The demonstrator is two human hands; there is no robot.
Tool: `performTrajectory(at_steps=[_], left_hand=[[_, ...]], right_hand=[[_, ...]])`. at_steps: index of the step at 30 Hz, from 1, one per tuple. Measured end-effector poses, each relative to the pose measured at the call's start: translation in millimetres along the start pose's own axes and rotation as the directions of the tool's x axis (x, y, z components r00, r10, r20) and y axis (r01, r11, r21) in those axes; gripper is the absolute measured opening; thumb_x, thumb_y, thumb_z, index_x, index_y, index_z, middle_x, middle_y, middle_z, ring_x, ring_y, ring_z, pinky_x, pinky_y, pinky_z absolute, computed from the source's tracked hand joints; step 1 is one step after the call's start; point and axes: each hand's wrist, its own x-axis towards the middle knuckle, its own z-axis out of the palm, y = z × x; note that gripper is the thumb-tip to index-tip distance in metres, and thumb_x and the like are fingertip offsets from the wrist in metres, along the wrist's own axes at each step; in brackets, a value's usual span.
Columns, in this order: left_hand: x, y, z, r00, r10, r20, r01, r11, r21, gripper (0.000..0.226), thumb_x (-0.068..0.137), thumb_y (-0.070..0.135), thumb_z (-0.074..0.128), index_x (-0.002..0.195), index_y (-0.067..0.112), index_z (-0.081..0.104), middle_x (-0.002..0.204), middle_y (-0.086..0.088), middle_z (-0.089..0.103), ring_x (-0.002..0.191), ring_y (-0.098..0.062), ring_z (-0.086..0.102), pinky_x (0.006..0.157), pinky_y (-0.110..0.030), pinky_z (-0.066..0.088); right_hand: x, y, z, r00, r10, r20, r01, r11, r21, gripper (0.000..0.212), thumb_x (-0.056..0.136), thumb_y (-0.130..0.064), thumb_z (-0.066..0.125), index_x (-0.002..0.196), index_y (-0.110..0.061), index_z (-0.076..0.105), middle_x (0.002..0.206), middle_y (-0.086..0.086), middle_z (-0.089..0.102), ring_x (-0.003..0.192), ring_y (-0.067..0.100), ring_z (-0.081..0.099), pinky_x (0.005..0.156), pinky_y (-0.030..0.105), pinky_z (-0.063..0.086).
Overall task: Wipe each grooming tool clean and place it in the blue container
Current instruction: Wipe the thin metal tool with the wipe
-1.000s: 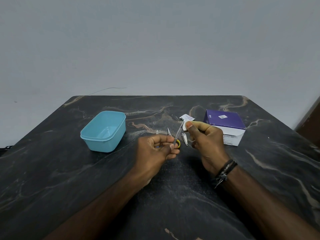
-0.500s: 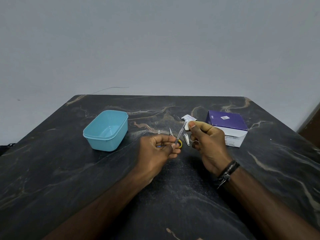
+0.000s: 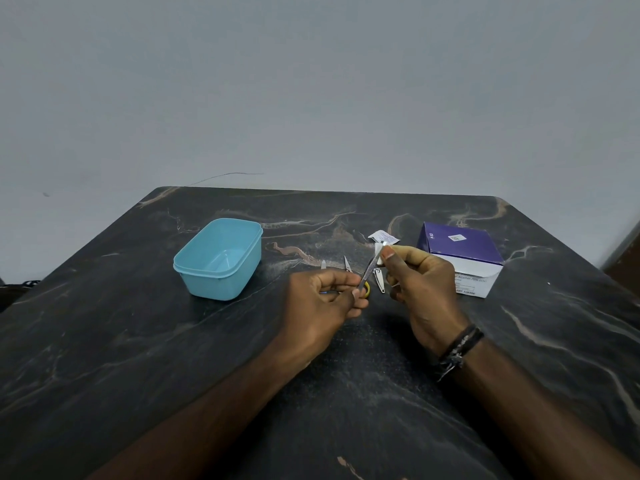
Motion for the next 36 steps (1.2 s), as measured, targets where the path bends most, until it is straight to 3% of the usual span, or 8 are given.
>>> performTrajectory(at_steps=[7,11,14,22,27,31,36], left_hand=[[-1,-2,-1,0.998,0.057,0.001,-0.057,0.995,0.086,0.012,0.087,-0.002,0.067,0.093,0.007,0.069,0.084,-0.013,0.075,0.075,-0.020,0.074,0.068,-0.027,0.060],[-4,-1,0,0.994,0.104,0.010,-0.105,0.985,0.140,0.019,0.086,-0.004,0.066,0.088,0.015,0.070,0.082,-0.010,0.075,0.074,-0.015,0.074,0.070,-0.029,0.061],[-6,1,0,0.993,0.114,0.003,-0.114,0.983,0.142,0.023,0.085,-0.006,0.066,0.085,0.017,0.070,0.081,-0.011,0.075,0.073,-0.015,0.073,0.071,-0.031,0.061],[-3,-2,0,0.994,0.111,-0.012,-0.107,0.980,0.168,0.016,0.084,-0.004,0.068,0.098,0.004,0.073,0.082,-0.007,0.076,0.074,-0.013,0.074,0.069,-0.023,0.059],[-2,-3,0,0.996,0.084,-0.030,-0.080,0.990,0.113,0.025,0.084,-0.005,0.068,0.083,0.019,0.070,0.075,-0.003,0.076,0.074,-0.017,0.075,0.070,-0.031,0.061],[1,-3,-1,0.998,0.050,-0.037,-0.048,0.997,0.053,0.018,0.085,-0.005,0.068,0.086,0.013,0.070,0.077,-0.007,0.075,0.074,-0.020,0.074,0.067,-0.029,0.061],[1,-2,-1,1.000,0.007,-0.013,-0.006,1.000,0.004,0.015,0.084,-0.005,0.069,0.087,0.009,0.070,0.078,-0.010,0.075,0.073,-0.022,0.074,0.064,-0.027,0.060]], right_hand=[[0,1,0,0.998,-0.052,-0.036,0.050,0.998,-0.044,0.009,0.089,-0.013,0.068,0.083,-0.008,0.072,0.055,-0.010,0.061,0.046,-0.002,0.046,0.046,0.014,0.037],[0,1,-1,0.996,-0.071,-0.047,0.067,0.994,-0.085,0.009,0.088,-0.015,0.069,0.086,-0.007,0.072,0.069,0.000,0.067,0.050,-0.003,0.049,0.049,0.015,0.040],[-1,1,0,0.995,-0.085,-0.059,0.078,0.992,-0.101,0.009,0.088,-0.015,0.069,0.080,-0.012,0.070,0.068,0.002,0.066,0.050,0.001,0.049,0.048,0.017,0.041],[-2,-5,-2,0.986,-0.135,-0.098,0.132,0.991,-0.034,0.011,0.080,-0.002,0.075,0.079,-0.008,0.067,0.060,-0.001,0.067,0.046,0.003,0.055,0.045,0.016,0.045],[-3,-7,-2,0.993,-0.086,-0.077,0.087,0.996,0.011,0.015,0.081,-0.004,0.075,0.092,-0.005,0.066,0.076,0.008,0.068,0.051,0.000,0.058,0.046,0.012,0.043],[-5,-10,-2,0.998,-0.048,-0.029,0.050,0.997,0.064,0.023,0.082,-0.001,0.072,0.105,0.000,0.066,0.086,0.012,0.070,0.054,0.000,0.059,0.047,0.012,0.043],[-6,-11,-1,0.997,-0.045,0.054,0.044,0.999,0.026,0.012,0.085,-0.002,0.069,0.093,-0.011,0.071,0.081,0.009,0.071,0.052,0.007,0.059,0.047,0.016,0.042]])
